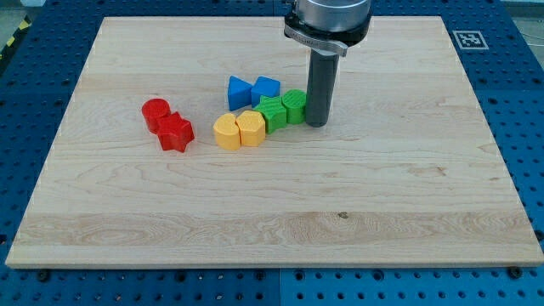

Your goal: Place the green circle to the right of the blue cube

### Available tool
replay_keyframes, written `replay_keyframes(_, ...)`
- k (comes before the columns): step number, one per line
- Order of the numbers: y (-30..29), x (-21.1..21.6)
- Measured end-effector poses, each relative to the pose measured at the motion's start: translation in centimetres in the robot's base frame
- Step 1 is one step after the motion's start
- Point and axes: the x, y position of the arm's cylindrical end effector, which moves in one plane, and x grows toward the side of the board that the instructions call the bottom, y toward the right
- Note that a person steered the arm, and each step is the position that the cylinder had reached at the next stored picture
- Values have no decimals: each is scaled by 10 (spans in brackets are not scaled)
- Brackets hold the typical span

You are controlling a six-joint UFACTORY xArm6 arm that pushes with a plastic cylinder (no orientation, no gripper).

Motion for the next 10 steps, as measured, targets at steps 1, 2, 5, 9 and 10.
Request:
replay_keyframes(1, 0, -6)
replay_keyframes(2, 2, 30)
replay_keyframes(5, -31, 26)
replay_keyframes(9, -20, -8)
replay_keyframes(10, -5, -8)
